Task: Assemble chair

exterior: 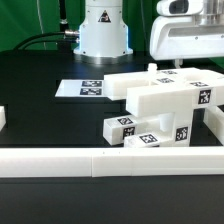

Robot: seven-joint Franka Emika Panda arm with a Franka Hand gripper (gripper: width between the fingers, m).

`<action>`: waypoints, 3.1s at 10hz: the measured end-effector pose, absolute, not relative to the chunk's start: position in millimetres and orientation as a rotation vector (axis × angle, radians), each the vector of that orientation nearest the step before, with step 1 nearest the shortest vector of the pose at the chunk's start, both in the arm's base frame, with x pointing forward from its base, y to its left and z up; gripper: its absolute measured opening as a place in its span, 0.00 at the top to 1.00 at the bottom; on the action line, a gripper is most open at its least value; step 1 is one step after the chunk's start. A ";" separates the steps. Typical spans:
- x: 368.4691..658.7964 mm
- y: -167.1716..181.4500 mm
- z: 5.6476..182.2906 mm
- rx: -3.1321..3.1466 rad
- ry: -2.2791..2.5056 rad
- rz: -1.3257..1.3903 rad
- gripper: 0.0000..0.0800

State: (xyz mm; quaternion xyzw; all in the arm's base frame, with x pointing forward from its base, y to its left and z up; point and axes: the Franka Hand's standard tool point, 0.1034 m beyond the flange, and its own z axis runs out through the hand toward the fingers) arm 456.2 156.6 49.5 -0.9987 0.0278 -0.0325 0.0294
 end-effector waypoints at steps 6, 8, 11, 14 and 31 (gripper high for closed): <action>448.7 159.6 29.2 -3.094 0.068 -0.095 0.19; 446.7 161.2 25.9 -3.097 0.061 -0.086 0.19; 446.5 161.8 25.2 -3.097 0.059 -0.083 0.19; 443.4 163.3 21.0 -3.100 0.053 -0.072 0.19; 443.0 151.5 23.5 -3.102 0.032 -0.058 0.64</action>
Offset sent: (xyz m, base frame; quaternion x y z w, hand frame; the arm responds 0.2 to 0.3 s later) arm -0.0048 0.0081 -0.0121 0.0027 0.0181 -0.0009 0.9998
